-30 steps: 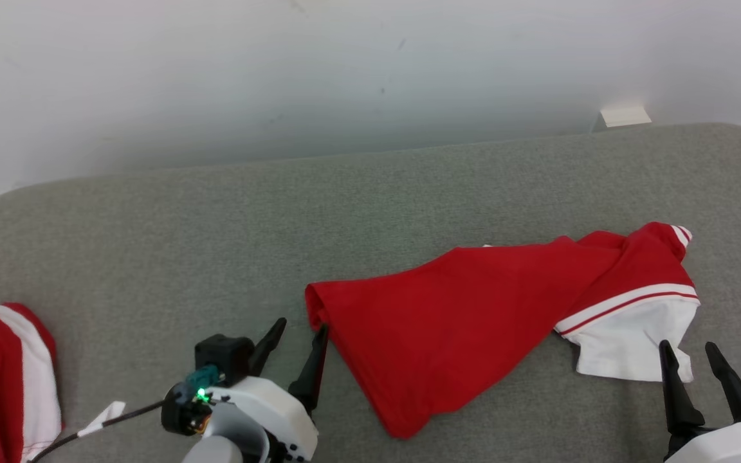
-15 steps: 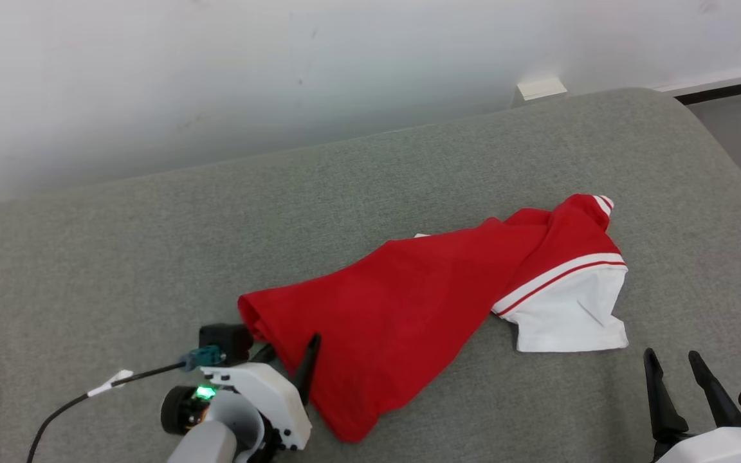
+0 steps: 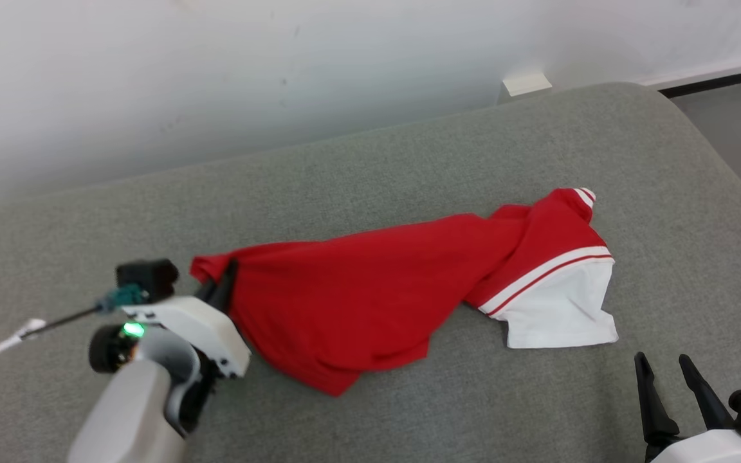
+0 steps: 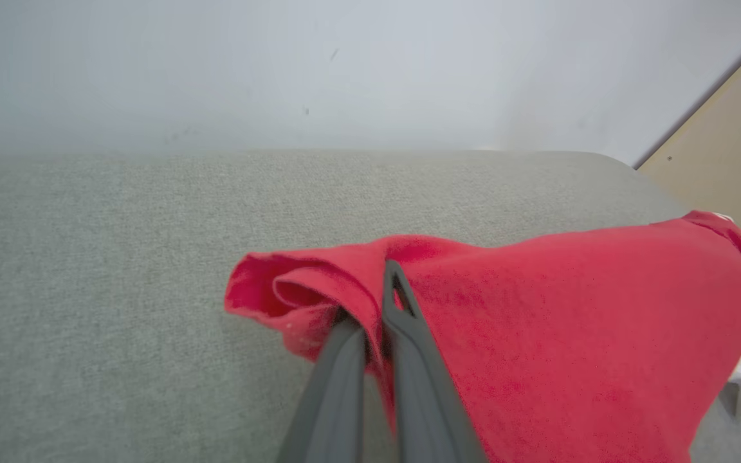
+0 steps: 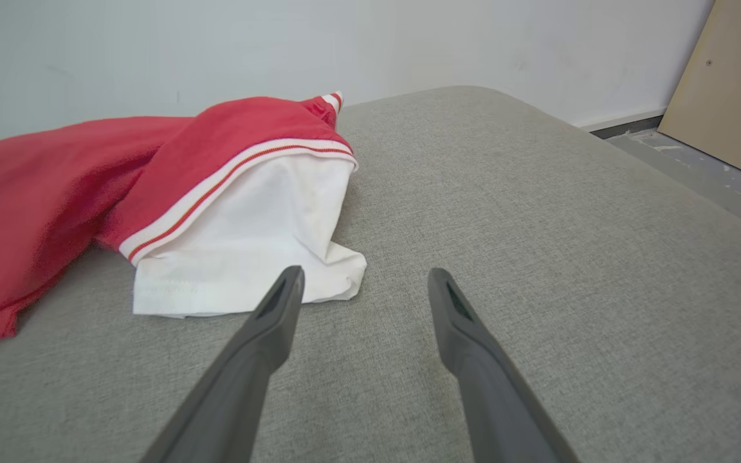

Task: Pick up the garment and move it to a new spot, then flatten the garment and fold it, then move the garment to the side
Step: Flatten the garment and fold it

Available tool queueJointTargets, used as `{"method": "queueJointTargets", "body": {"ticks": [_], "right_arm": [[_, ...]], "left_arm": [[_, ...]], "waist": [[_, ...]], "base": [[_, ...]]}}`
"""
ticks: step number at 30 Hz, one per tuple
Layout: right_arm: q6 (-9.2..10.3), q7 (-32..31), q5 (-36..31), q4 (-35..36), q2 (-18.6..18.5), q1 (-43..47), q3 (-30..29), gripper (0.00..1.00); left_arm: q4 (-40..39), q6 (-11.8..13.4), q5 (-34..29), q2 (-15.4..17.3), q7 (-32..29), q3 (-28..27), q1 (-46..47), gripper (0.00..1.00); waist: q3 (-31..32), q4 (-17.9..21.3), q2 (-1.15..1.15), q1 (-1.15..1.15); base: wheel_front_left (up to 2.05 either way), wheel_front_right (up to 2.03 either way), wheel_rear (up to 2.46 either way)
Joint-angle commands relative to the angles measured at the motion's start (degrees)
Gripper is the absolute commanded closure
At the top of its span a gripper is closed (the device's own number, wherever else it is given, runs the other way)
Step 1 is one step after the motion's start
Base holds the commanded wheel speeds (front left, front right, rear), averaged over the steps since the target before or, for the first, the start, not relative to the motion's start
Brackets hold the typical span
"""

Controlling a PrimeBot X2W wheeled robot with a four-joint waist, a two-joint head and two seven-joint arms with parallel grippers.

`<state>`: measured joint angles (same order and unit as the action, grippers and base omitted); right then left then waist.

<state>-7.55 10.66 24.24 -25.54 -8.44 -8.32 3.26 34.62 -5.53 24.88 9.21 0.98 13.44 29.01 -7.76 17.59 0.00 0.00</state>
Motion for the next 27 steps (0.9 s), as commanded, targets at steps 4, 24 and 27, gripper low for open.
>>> {"method": "queueJointTargets", "body": {"ticks": [4, 24, 27], "right_arm": [[0.13, 0.6, 0.7, -0.4, 0.2, -1.5, 1.1, 0.00], [0.13, 1.9, 1.4, -1.5, 0.0, -5.9, 4.2, 0.00], [0.13, 1.8, 1.4, -1.8, -0.7, -5.7, 4.4, 0.00]], "left_arm": [[3.6, 1.2, 0.5, 3.2, -0.3, -2.5, 6.2, 1.00], [24.3, 1.8, -0.9, 6.8, 10.3, -3.9, 23.2, 0.00], [25.3, 1.0, -1.4, 5.4, 12.5, -3.0, 22.2, 0.00]], "waist": [[-2.7, 1.6, 0.00, 0.00], [-10.0, 3.8, 0.00, 0.00], [-7.9, 2.4, 0.00, 0.00]], "base": [[0.00, 0.00, 0.00], [0.00, 0.00, 0.00], [0.00, 0.00, 0.00]]}}
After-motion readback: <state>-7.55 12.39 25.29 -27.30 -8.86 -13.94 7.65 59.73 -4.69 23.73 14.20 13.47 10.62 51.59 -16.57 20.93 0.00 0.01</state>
